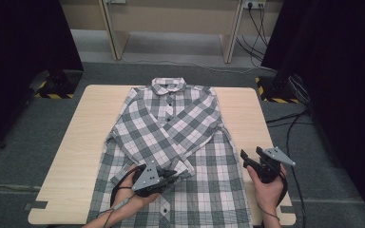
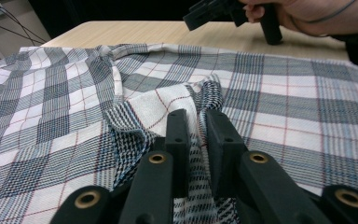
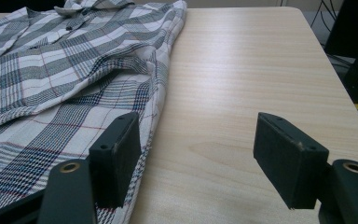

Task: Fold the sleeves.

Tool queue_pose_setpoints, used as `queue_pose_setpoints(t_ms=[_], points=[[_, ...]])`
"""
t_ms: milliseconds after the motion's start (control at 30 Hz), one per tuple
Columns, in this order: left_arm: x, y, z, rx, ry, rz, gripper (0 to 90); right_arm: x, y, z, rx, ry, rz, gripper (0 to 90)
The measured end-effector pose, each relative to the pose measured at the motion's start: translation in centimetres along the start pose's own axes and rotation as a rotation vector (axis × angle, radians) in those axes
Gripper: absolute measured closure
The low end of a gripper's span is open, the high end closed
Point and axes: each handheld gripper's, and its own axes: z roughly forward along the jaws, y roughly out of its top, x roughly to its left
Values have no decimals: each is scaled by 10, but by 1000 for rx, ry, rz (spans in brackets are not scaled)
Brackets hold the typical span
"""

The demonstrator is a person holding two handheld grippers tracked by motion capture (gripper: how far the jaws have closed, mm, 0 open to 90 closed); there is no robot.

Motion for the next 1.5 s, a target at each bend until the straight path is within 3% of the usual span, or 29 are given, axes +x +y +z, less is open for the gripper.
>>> queue_pose_setpoints(t_ms=[233, 400, 633, 867, 1067, 1167, 1300, 1500], points=[[-8, 4, -4, -7, -58, -7, 739, 0, 0, 0, 2, -2, -1, 324], [-14, 9, -6, -48, -128, -17, 731, 0, 0, 0, 1, -2, 0, 324], [-14, 17, -12, -68, -123, 6, 680, 0, 0, 0, 0, -1, 0, 325], [-4, 19, -21, -80, -58, -2, 553, 0, 0, 0, 1, -1, 1, 324], [13, 14, -28, -38, 25, -22, 397, 0, 0, 0, 1, -1, 2, 323], [26, 7, -36, -6, 88, -56, 349, 0, 0, 0, 2, -2, -5, 317], [49, -14, -49, 20, 165, -147, 295, 0, 0, 1, 8, 4, 0, 303], [81, -42, -74, 47, 303, -213, 261, -2, 1, 2, 22, 18, 14, 282]])
